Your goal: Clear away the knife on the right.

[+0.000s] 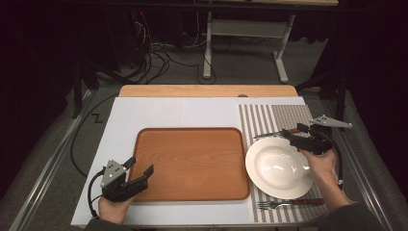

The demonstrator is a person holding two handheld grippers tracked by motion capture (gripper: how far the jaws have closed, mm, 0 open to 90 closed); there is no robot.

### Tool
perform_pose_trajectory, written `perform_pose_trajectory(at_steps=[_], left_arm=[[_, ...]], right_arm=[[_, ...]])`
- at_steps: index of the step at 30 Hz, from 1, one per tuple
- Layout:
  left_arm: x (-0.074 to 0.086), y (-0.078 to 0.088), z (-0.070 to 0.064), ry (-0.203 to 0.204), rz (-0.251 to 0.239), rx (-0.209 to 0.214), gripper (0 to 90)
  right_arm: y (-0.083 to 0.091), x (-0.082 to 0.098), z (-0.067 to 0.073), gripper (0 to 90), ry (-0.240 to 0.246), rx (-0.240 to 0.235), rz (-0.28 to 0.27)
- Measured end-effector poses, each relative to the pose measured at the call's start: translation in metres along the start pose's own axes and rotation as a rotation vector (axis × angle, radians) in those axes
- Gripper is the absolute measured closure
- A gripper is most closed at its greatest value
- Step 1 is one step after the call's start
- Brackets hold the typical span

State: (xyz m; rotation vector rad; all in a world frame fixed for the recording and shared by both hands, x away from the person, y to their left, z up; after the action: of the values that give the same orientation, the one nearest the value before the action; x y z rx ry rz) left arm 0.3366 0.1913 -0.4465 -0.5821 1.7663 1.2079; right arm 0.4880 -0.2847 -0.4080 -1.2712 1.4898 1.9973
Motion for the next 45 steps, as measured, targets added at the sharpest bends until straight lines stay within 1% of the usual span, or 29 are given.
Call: perform_pose_trajectory(at_steps=[3, 6, 8, 13, 15, 20, 22, 26, 29, 30, 36, 41, 43, 45], left_arm=[[0.0, 0.0, 0.0, -0.001, 0.0, 0.0, 29.9], [0.0, 0.0, 0.0, -0.001, 0.001, 0.0, 29.9], [0.0, 0.0, 0.0, -0.001, 0.002, 0.001, 29.9], [0.001, -0.001, 0.0, -0.002, 0.007, 0.004, 29.9], [0.001, -0.001, 0.0, -0.003, 0.008, 0.001, 29.8], [0.0, -0.001, 0.0, 0.001, 0.006, 0.002, 29.7], [0.001, -0.001, 0.0, 0.001, 0.007, 0.002, 29.7], [0.001, -0.002, 0.0, 0.001, 0.009, 0.005, 29.7], [0.001, -0.002, 0.0, 0.001, 0.013, 0.006, 29.7], [0.001, -0.002, 0.0, -0.001, 0.016, 0.006, 29.7], [0.002, -0.003, 0.0, 0.0, 0.021, 0.01, 29.7], [0.002, -0.004, -0.001, 0.002, 0.024, 0.012, 29.7], [0.002, -0.003, -0.001, 0.008, 0.021, 0.018, 29.7], [0.002, -0.003, 0.0, 0.018, 0.017, 0.022, 29.7]], right_arm=[[-0.005, 0.0, -0.003, 32.5, 0.025, 0.017, 0.045], [-0.01, 0.0, -0.006, 33.4, 0.025, 0.017, 0.093], [-0.013, -0.001, -0.009, 33.9, 0.038, 0.026, 0.116], [-0.02, 0.0, -0.017, 35.9, 0.042, 0.034, 0.187], [-0.024, 0.001, -0.021, 36.0, 0.055, 0.045, 0.235], [-0.032, 0.0, -0.024, 36.4, 0.078, 0.052, 0.297], [-0.036, 0.001, -0.026, 36.3, 0.078, 0.053, 0.323], [-0.041, 0.0, -0.031, 36.3, 0.075, 0.054, 0.357], [-0.047, 0.001, -0.035, 37.1, 0.086, 0.055, 0.413], [-0.048, 0.001, -0.036, 38.1, 0.091, 0.058, 0.424], [-0.056, 0.003, -0.042, 39.8, 0.079, 0.065, 0.489], [-0.062, 0.005, -0.045, 39.9, 0.069, 0.064, 0.527], [-0.066, 0.007, -0.046, 39.9, 0.054, 0.049, 0.539], [-0.069, 0.008, -0.049, 39.9, 0.046, 0.049, 0.544]])
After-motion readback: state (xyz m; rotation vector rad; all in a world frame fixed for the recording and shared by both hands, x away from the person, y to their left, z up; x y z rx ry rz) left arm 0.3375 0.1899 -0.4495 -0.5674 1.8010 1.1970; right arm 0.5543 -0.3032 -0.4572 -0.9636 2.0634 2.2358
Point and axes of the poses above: each handheld gripper's, and its own axes: y roughly backward along the jaws, x roughly out of its underside, z roughly to its left, the point moved 9 cm from there along -y, roughly forward along the jaws, and after that the axes turned 4 degrees about z, right-handed, at the moved point
